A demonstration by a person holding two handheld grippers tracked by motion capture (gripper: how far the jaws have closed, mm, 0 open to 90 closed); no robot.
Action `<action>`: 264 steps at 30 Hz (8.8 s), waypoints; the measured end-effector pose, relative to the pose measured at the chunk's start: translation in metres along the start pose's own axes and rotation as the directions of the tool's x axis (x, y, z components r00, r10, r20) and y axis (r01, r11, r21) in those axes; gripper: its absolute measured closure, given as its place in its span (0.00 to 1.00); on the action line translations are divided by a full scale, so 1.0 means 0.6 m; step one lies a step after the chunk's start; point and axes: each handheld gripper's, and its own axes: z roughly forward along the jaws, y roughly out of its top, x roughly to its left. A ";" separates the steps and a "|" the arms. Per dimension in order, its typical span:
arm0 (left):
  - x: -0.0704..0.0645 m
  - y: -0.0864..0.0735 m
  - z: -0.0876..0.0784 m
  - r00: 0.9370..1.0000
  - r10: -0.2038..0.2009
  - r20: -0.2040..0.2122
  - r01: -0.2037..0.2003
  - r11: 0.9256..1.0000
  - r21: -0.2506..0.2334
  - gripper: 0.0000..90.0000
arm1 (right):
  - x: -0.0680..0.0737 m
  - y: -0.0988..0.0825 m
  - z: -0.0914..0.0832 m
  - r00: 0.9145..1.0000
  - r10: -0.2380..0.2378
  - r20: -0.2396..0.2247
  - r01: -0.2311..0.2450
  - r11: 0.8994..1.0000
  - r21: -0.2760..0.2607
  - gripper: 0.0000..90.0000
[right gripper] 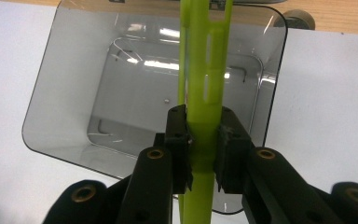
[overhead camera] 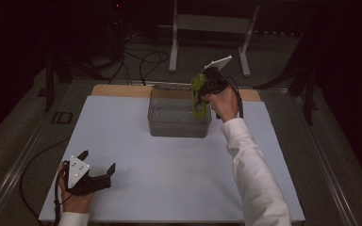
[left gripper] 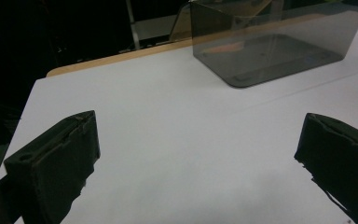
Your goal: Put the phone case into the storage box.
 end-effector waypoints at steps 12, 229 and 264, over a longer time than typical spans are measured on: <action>-0.001 0.000 0.000 1.000 0.001 0.000 -0.001 1.000 0.001 0.00 | -0.005 -0.001 0.001 1.000 0.008 0.013 -0.008 1.000 0.017 0.87; -0.001 0.000 0.000 1.000 0.002 -0.006 -0.002 1.000 -0.003 0.00 | -0.022 -0.027 0.117 0.985 -0.006 0.172 -0.009 0.996 0.084 0.83; -0.003 0.001 -0.002 1.000 0.014 -0.005 -0.014 1.000 -0.005 0.00 | -0.014 -0.079 0.060 0.988 -0.145 0.049 0.150 0.980 -0.133 0.64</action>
